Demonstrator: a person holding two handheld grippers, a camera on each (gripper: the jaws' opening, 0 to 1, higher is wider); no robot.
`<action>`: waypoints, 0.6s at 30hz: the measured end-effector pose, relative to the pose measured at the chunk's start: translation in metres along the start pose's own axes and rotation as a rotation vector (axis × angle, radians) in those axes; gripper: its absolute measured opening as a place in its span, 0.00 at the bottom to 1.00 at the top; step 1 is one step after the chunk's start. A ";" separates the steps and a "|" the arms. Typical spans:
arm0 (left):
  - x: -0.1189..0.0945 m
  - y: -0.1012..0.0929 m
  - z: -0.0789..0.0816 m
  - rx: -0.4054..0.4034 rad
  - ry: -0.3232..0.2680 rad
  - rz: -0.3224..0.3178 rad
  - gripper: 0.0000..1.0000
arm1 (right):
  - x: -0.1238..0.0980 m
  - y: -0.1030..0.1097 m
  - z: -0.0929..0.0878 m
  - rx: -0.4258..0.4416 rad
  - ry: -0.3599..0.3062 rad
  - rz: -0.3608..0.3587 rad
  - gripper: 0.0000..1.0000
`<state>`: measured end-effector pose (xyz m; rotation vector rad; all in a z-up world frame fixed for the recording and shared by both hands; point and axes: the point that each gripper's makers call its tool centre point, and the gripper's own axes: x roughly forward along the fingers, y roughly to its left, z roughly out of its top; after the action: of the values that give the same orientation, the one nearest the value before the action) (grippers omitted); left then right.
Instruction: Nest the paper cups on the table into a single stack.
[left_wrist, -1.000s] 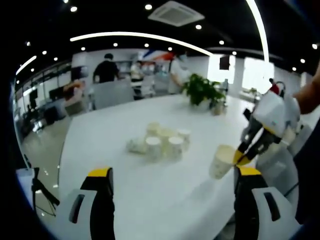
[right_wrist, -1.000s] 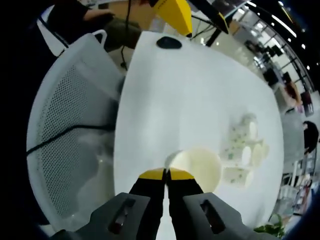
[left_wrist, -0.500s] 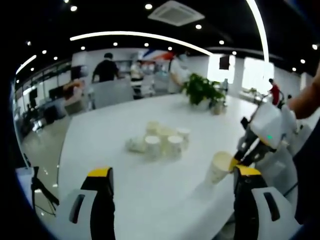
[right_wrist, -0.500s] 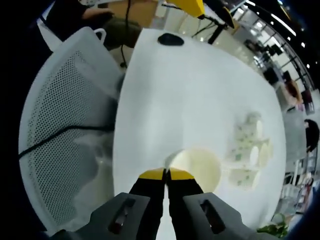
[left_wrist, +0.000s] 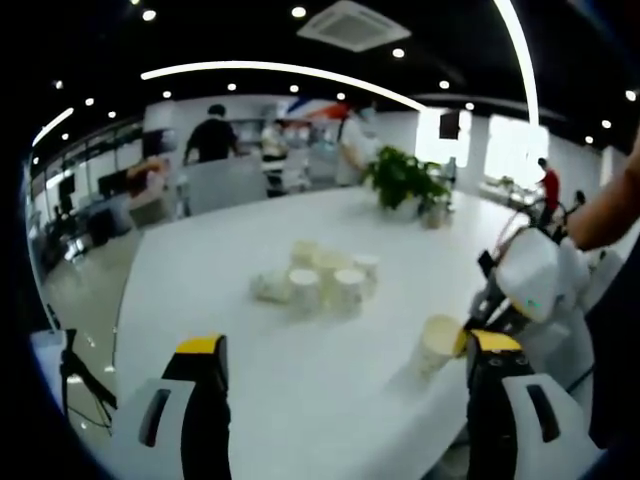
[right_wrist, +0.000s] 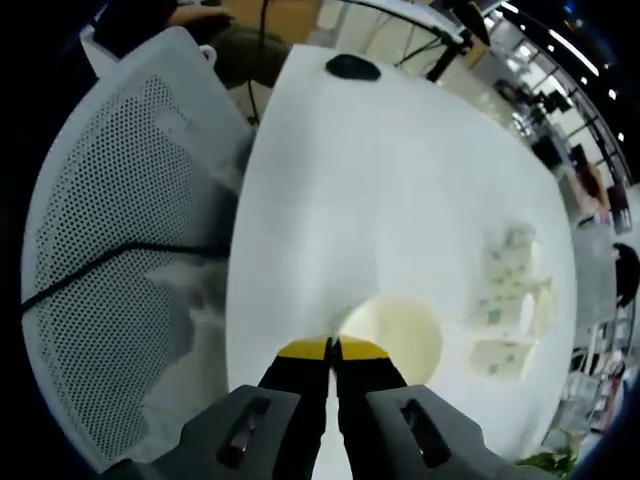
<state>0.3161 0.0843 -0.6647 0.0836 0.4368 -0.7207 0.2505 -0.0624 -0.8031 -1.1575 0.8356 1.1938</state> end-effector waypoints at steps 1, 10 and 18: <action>0.000 0.000 0.000 0.000 0.001 -0.001 0.97 | 0.001 0.001 -0.001 0.001 0.001 0.002 0.00; 0.001 -0.001 -0.001 -0.006 -0.001 0.001 0.97 | 0.004 0.000 0.003 0.000 -0.009 -0.010 0.00; 0.000 -0.002 -0.002 -0.005 -0.003 0.001 0.97 | 0.006 0.008 0.001 -0.001 -0.013 0.027 0.03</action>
<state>0.3147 0.0832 -0.6663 0.0783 0.4352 -0.7187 0.2443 -0.0604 -0.8101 -1.1410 0.8438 1.2230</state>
